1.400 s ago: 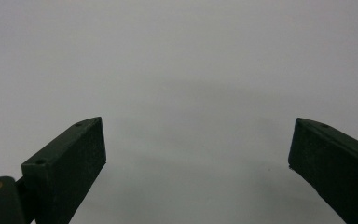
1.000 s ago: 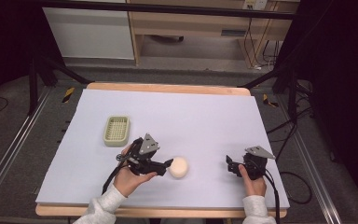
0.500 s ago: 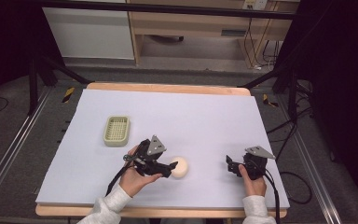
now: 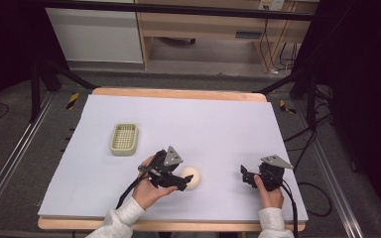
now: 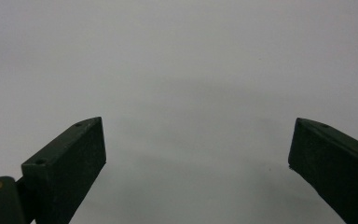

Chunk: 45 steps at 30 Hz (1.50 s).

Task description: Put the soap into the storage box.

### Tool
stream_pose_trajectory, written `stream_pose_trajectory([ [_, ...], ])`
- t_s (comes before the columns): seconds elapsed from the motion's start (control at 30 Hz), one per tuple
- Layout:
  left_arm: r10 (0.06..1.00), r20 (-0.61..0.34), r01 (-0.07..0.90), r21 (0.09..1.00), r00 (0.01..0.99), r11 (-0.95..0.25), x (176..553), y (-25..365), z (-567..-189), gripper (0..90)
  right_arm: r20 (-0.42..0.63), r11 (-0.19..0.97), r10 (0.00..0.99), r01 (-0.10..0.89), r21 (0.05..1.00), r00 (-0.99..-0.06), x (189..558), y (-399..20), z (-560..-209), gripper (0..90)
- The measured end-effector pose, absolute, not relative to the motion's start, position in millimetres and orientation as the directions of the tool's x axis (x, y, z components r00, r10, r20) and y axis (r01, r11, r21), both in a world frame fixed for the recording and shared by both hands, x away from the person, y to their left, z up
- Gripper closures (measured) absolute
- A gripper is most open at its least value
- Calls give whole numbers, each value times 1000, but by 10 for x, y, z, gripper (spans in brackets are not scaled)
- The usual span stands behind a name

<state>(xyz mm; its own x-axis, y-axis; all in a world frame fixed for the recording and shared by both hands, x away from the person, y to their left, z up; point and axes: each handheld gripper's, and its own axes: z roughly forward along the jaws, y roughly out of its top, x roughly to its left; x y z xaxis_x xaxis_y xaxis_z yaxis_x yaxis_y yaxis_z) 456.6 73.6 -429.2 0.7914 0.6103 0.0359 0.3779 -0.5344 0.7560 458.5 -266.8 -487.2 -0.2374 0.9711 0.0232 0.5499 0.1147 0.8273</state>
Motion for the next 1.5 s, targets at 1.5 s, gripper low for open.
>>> stream_pose_trajectory([
  [1.5,577,29,401,691,816,-601,4617,498,-4500,155,23,115,971,551,826,-237,4588,-2670,-4873,43],
])
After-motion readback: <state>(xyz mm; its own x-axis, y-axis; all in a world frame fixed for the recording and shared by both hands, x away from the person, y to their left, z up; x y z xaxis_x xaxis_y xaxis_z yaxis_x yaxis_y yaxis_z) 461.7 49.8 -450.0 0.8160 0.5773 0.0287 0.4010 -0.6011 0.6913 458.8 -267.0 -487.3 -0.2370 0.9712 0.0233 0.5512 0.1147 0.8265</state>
